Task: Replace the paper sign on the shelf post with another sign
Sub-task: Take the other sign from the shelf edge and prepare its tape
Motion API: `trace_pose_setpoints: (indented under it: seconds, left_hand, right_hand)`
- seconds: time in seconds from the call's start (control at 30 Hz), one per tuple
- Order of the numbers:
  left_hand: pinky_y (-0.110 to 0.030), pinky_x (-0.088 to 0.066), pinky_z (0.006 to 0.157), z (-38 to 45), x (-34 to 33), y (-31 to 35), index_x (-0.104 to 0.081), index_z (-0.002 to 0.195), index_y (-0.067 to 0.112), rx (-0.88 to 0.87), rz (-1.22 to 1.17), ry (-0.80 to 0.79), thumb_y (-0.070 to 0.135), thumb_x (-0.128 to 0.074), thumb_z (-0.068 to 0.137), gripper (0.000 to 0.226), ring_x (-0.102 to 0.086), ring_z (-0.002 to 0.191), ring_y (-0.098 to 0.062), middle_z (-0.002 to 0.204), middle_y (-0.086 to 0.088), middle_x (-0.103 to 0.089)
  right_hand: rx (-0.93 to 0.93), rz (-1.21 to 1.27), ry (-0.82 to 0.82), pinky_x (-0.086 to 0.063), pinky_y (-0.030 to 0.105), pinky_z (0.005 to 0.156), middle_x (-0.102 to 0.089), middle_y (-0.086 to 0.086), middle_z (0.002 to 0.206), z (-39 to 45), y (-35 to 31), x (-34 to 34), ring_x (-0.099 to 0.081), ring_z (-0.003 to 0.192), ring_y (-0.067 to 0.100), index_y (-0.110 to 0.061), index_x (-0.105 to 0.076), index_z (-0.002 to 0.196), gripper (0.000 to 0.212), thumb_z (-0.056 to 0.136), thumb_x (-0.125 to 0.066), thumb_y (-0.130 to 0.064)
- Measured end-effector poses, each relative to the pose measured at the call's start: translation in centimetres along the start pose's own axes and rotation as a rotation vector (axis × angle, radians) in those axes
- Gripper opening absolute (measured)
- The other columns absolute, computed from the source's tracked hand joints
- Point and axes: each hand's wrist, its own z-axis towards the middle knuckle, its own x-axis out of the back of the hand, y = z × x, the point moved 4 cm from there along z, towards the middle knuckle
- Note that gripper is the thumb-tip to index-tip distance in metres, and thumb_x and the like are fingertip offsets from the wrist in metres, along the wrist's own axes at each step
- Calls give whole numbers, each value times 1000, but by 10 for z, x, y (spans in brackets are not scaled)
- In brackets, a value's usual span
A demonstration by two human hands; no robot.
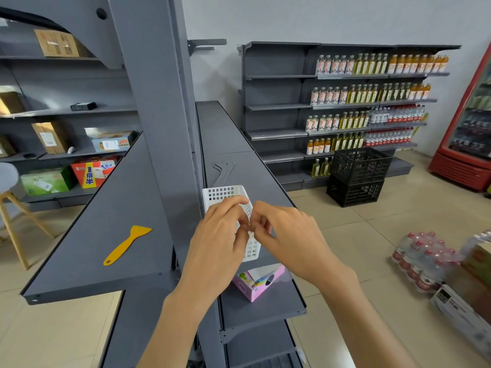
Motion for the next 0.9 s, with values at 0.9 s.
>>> trace_pose_setpoints:
  seconds: [0.9]
  left_hand:
    - [-27, -50, 88, -3, 2, -2, -60, 95, 18, 12, 87, 7, 17, -55, 96, 5, -52, 123, -11, 127, 10, -60]
  right_hand:
    - [-1, 48, -14, -55, 34, 64, -68, -10, 84, 0, 0, -2, -65, 75, 17, -26, -55, 96, 16, 101, -43, -35]
